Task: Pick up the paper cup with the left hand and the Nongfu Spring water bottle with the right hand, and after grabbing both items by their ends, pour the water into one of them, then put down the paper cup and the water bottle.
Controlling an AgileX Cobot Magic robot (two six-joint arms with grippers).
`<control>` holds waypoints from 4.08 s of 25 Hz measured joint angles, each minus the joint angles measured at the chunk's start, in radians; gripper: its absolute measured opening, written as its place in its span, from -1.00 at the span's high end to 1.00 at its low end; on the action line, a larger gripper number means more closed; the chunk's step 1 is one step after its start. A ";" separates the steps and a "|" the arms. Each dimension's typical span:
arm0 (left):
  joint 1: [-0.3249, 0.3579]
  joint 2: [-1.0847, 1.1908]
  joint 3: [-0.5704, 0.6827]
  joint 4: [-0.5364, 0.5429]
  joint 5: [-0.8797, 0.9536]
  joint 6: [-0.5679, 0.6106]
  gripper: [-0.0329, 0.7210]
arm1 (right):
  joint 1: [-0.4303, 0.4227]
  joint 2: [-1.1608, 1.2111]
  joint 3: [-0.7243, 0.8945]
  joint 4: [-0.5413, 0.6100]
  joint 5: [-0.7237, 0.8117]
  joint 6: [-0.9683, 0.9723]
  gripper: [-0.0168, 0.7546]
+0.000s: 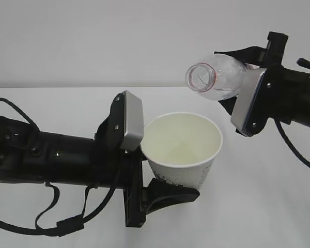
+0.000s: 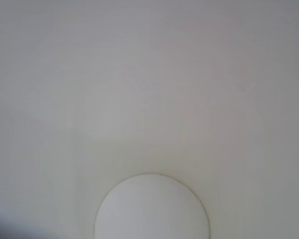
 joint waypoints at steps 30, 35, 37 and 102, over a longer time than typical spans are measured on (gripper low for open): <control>0.000 -0.052 0.000 0.018 0.031 -0.112 -0.47 | 0.000 -0.008 -0.060 -0.033 0.017 -0.051 -0.29; 0.000 -0.052 0.000 0.019 0.031 -0.128 -0.47 | 0.000 -0.008 -0.076 -0.033 0.017 -0.063 -0.29; 0.000 -0.052 0.000 0.019 0.031 -0.129 -0.47 | 0.000 -0.008 -0.080 -0.037 0.021 -0.079 -0.29; 0.000 -0.052 0.000 -0.036 0.074 -0.132 -0.45 | 0.000 -0.008 -0.086 -0.006 -0.016 -0.286 -0.28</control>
